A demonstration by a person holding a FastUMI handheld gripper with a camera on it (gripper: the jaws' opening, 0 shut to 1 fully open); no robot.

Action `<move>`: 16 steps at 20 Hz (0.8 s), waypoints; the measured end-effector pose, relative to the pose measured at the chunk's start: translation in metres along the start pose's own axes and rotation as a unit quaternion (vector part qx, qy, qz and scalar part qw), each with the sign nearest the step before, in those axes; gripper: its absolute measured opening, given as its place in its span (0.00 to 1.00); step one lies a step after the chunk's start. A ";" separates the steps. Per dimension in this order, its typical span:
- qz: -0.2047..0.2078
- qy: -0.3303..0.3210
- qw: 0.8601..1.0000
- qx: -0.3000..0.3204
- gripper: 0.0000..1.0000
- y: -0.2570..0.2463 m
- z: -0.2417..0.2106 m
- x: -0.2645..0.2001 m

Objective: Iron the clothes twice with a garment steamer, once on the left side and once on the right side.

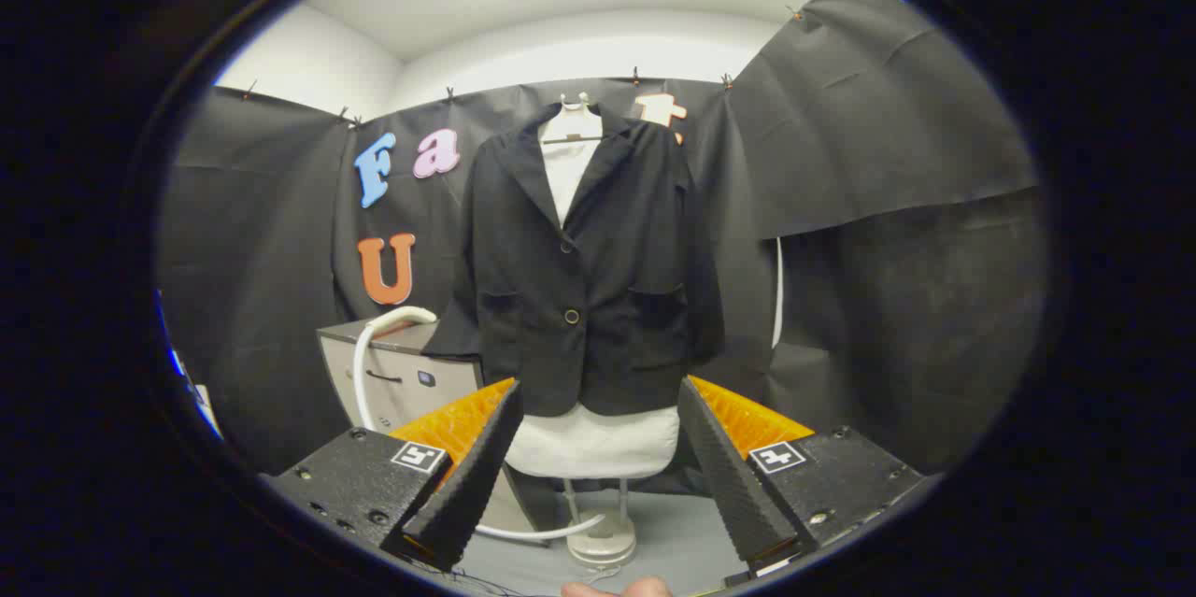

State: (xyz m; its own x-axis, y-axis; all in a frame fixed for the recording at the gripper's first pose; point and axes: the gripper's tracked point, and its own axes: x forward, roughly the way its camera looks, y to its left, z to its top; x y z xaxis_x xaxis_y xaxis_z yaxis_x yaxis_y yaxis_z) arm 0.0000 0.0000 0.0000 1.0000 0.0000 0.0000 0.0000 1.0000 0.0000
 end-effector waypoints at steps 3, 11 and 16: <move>0.030 -0.005 1.000 0.003 1.00 0.008 0.004 0.007; 0.071 -0.001 0.997 0.004 1.00 0.027 0.005 0.024; 0.053 0.008 0.999 0.006 1.00 0.045 -0.004 0.041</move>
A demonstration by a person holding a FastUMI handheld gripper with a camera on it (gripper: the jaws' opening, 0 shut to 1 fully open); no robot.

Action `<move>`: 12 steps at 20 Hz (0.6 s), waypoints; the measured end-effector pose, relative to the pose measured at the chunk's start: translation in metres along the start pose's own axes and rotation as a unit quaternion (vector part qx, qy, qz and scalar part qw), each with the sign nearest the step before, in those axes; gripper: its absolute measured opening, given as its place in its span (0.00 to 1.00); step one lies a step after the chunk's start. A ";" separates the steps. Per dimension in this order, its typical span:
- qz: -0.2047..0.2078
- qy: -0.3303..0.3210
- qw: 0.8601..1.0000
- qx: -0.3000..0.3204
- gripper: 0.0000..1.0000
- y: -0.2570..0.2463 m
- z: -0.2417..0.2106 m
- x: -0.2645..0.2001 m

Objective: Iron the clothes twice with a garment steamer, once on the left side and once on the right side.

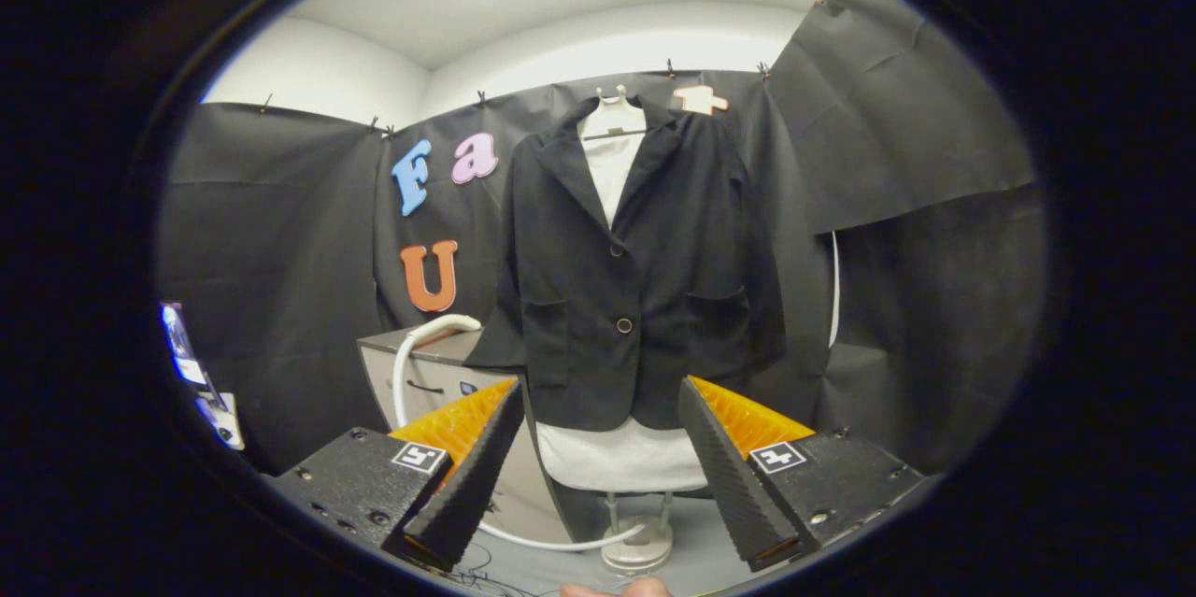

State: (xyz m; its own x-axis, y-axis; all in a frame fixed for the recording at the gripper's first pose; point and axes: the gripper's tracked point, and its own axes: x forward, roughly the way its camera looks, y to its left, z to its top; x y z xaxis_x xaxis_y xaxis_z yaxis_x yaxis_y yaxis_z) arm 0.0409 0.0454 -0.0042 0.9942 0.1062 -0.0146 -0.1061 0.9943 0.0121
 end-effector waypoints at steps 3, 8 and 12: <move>-0.014 -0.004 1.000 -0.002 1.00 0.020 0.000 0.015; -0.006 -0.006 1.000 -0.012 1.00 0.089 0.003 0.054; 0.022 0.016 1.000 0.004 1.00 0.164 0.004 0.099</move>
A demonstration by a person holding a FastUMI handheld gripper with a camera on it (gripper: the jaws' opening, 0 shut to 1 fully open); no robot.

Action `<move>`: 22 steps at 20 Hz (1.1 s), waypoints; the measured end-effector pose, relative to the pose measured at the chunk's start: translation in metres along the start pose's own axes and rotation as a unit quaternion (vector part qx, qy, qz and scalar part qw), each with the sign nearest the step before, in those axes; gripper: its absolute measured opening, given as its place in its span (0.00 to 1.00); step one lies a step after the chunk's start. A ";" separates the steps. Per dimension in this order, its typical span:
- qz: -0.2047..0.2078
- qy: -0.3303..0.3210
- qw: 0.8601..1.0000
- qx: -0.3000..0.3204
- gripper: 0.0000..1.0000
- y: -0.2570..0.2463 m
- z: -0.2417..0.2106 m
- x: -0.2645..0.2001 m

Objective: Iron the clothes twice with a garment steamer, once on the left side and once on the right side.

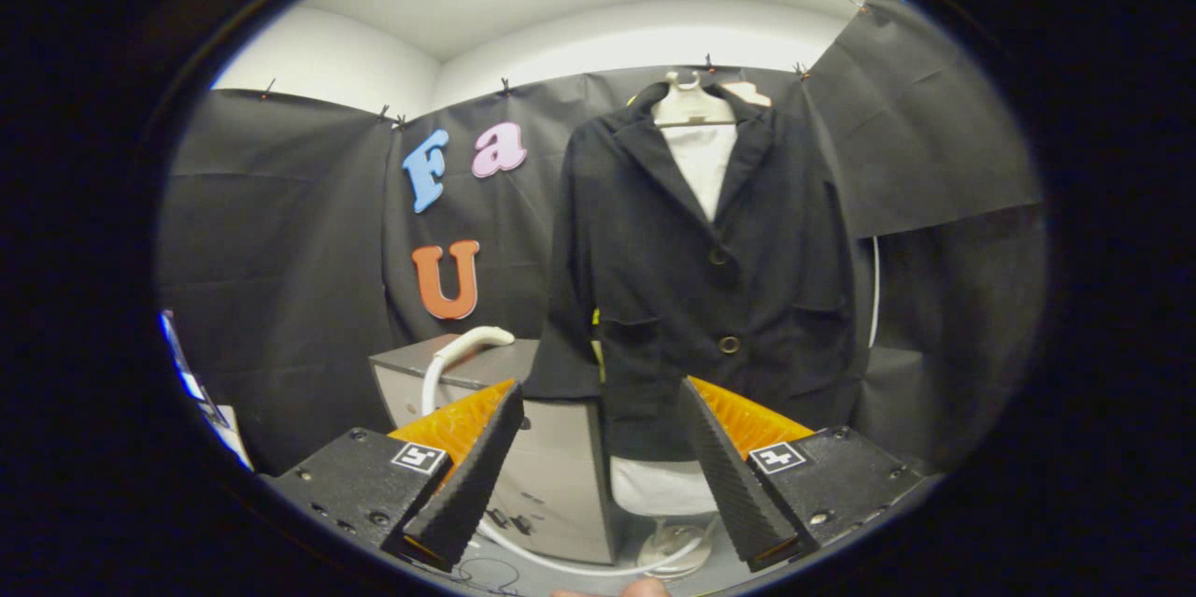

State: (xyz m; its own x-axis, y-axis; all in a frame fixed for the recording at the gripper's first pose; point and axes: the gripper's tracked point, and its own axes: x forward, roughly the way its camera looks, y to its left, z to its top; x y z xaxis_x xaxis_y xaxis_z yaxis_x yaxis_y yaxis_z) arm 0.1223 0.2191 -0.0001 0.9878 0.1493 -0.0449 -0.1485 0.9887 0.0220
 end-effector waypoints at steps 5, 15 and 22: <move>0.027 0.050 0.998 0.018 1.00 0.079 0.001 0.062; 0.103 0.139 0.985 0.017 1.00 0.199 -0.029 0.211; 0.100 0.224 0.969 -0.011 1.00 0.251 -0.067 0.334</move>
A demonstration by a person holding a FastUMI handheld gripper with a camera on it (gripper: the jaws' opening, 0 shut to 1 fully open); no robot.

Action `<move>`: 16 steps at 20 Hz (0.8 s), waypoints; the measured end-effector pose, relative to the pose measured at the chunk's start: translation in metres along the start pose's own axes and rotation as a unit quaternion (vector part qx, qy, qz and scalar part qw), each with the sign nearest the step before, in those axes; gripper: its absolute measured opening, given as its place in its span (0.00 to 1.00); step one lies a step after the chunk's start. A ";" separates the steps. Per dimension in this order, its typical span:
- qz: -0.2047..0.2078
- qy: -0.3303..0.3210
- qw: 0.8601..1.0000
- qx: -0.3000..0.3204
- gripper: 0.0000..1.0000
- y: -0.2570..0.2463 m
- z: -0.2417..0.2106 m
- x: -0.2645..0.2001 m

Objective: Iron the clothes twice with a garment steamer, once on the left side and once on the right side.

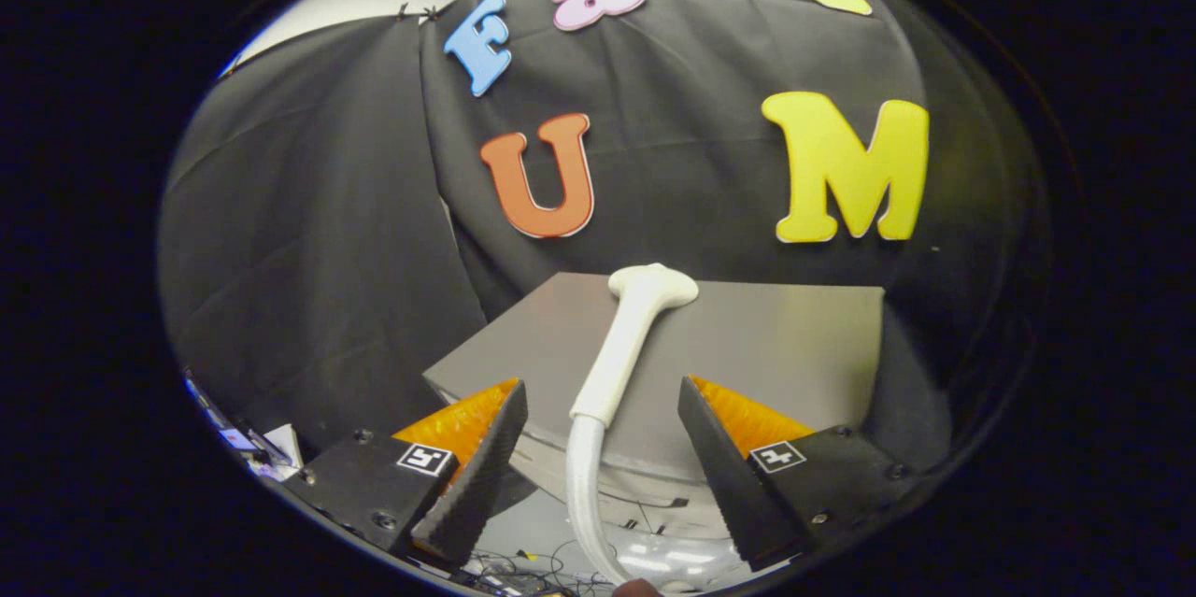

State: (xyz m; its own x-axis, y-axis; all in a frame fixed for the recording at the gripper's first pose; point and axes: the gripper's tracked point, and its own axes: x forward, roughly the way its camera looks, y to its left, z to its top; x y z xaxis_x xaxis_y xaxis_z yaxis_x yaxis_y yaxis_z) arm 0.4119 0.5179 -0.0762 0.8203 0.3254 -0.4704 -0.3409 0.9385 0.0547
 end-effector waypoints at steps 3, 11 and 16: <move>-0.014 0.053 0.998 0.009 0.98 -0.001 -0.008 0.049; -0.085 0.104 0.991 0.004 0.81 -0.013 -0.011 0.110; -0.107 0.080 0.991 -0.009 0.71 -0.011 -0.006 0.117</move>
State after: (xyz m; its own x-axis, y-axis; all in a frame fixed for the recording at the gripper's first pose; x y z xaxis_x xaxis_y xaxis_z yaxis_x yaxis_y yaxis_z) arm 0.5087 0.5450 -0.1371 0.7918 0.0946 -0.6034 -0.1759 0.9814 -0.0768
